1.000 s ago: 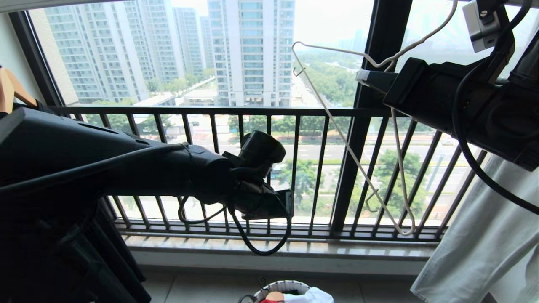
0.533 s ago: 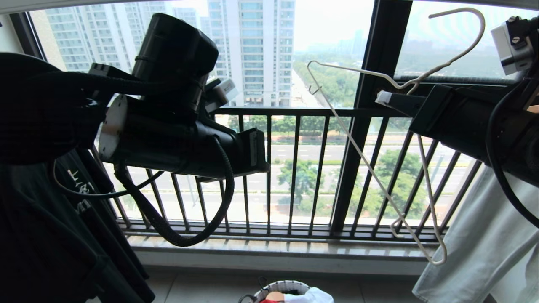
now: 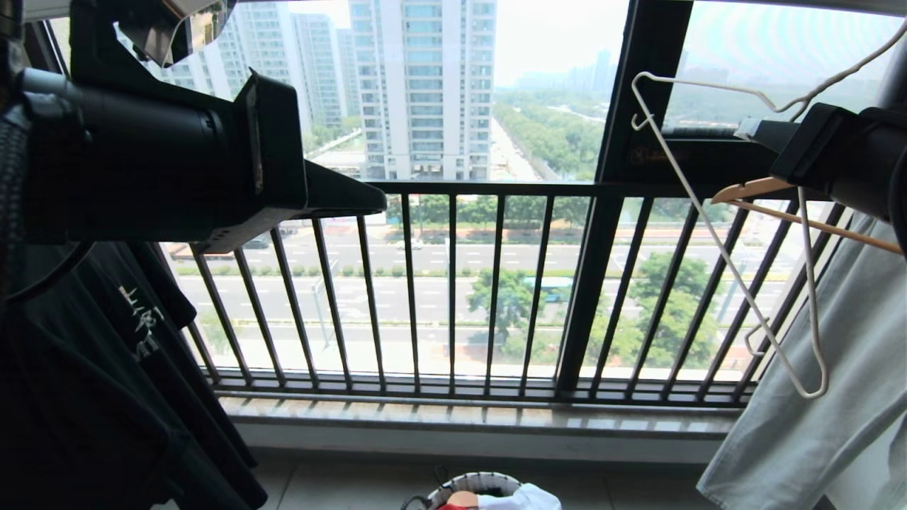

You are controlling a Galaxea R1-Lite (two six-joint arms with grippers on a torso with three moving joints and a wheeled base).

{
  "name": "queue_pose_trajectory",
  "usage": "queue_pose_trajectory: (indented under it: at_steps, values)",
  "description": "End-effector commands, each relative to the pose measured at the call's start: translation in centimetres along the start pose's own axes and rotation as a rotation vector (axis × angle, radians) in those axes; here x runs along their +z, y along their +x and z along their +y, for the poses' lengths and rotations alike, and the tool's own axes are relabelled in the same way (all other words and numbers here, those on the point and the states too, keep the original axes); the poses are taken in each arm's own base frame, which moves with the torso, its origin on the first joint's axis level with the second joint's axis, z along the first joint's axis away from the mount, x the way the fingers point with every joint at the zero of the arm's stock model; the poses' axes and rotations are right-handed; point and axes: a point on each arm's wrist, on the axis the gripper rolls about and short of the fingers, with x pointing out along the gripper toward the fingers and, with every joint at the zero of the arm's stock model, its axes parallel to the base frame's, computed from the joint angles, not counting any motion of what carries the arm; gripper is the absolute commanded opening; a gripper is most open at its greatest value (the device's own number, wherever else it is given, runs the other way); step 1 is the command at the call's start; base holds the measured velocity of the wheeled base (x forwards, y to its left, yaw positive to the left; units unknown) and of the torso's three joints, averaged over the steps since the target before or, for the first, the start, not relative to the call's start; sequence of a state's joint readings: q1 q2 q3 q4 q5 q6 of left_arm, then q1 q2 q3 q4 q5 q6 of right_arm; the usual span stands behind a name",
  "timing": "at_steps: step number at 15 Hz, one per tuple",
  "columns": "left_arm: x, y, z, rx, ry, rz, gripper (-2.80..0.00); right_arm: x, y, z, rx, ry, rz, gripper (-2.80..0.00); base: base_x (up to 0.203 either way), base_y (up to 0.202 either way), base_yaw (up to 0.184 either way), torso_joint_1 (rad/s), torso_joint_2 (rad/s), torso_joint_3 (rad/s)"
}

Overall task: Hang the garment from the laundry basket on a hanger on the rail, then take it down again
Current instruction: Hang the clothes rack on the clothesline

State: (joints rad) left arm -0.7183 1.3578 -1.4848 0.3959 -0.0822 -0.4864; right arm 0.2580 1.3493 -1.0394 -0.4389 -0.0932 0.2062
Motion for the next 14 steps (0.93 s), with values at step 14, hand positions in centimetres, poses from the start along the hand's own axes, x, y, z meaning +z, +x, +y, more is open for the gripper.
queue_pose_trajectory:
  at_steps: [14]
  values:
    - [0.4,-3.4,-0.5,-0.036,0.016,-0.075,-2.80,0.1,8.0,-5.2,-0.201,-0.120,0.069,-2.80,0.000,0.000,0.000,0.000,0.00,0.000]
